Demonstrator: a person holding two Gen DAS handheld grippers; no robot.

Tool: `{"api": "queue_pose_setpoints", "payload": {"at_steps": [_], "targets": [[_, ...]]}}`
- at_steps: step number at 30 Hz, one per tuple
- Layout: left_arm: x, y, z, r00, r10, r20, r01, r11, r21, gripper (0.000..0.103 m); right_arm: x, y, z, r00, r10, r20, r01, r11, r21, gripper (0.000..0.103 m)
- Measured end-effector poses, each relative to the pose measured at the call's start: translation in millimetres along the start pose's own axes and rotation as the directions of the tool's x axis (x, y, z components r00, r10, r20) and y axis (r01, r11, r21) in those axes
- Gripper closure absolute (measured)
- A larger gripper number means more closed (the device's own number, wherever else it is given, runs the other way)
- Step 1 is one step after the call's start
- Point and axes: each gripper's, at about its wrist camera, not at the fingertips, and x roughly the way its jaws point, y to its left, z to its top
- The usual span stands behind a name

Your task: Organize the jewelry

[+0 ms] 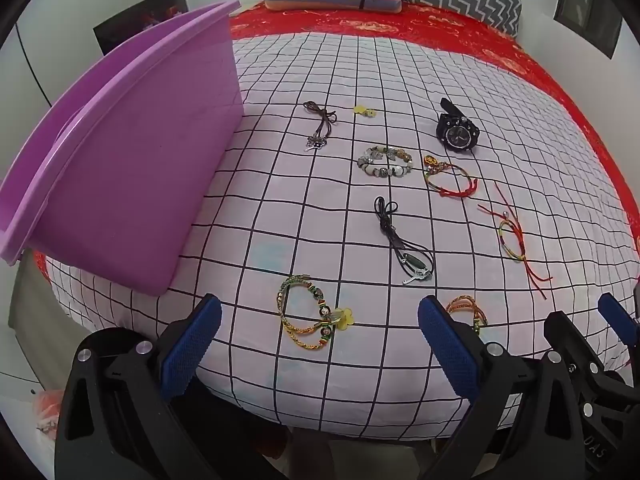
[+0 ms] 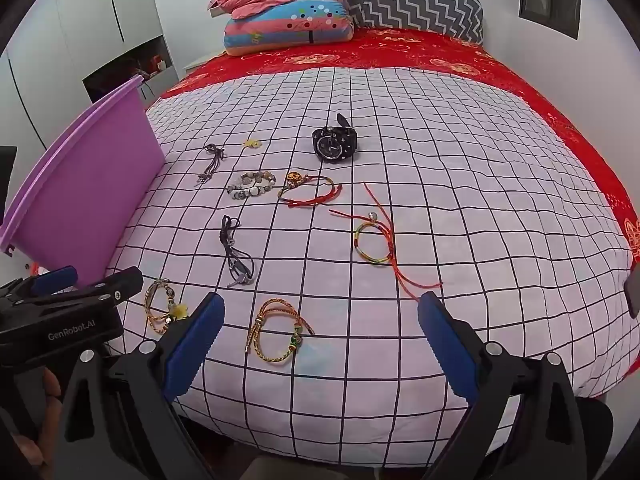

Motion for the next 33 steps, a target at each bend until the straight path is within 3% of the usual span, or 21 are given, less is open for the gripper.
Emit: {"api": "queue_pose_setpoints", "payload": {"at_steps": [33], "targets": [[-2.5,6.7,3.2,1.0,0.022,0.018,-0.022,1.0,0.006,0.006,1.2,1.7,0.1,1.0,0.002,-0.004,-0.002,1.0,0.002,0.01]]}}
